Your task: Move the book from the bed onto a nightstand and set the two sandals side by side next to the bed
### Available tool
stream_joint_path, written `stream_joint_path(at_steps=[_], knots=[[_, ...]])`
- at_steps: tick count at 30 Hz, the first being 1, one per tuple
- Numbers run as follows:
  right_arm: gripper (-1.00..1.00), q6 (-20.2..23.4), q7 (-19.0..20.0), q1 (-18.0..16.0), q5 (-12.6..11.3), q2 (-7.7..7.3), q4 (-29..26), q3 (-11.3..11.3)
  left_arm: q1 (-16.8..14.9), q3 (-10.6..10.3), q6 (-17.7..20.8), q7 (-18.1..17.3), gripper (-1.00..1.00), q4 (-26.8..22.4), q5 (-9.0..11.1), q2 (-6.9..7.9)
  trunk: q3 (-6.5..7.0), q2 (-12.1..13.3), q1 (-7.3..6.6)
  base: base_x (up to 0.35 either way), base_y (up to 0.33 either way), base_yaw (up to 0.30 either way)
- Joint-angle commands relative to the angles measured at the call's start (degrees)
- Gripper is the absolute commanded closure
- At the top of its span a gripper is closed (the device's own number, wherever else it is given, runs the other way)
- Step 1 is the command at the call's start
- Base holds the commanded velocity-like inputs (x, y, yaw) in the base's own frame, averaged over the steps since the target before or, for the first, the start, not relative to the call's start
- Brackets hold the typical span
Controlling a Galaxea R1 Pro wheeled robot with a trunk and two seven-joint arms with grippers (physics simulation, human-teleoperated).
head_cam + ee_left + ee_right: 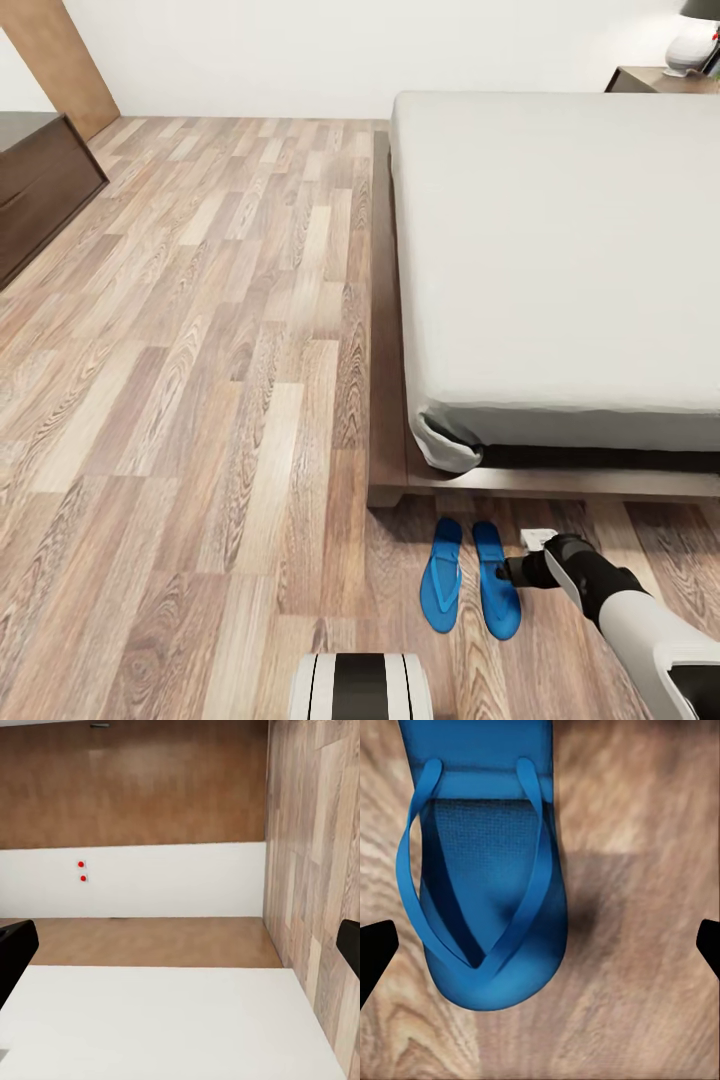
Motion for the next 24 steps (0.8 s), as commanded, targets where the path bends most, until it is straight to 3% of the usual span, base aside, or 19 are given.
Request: stream_joint_path(at_steps=[1, 8, 17, 24], knots=[[-1.0, 0.23, 0.24, 0.14, 0.67, -0.07, -0.08, 0.33, -0.04, 0.28, -0.3, 0.05, -1.0, 0.04, -0.2, -0.01, -0.03, -0.01, -0.01, 0.0, 0.0, 0.0], [-1.0, 0.17, 0.24, 0.89, 2.62, -0.08, -0.04, 0.25, -0.04, 0.22, -0.32, 0.05, -1.0, 0.04, -0.2, -0.03, -0.03, -0.01, -0.01, 0.0, 0.0, 0.0], [-1.0, 0.12, 0.24, 1.21, 3.04, -0.05, -0.03, 0.24, -0.05, 0.24, -0.31, 0.0, -1.0, 0.11, -0.2, -0.03, 1.96, 0.11, -0.24, 0.0, 0.0, 0.0], [-1.0, -0.97, 0.27, 1.95, 3.15, -0.02, -0.04, 0.24, -0.05, 0.2, -0.32, 0.01, -1.0, 0.12, -0.2, -0.05, 1.96, 0.11, -0.24, 0.0, 0.0, 0.0]])
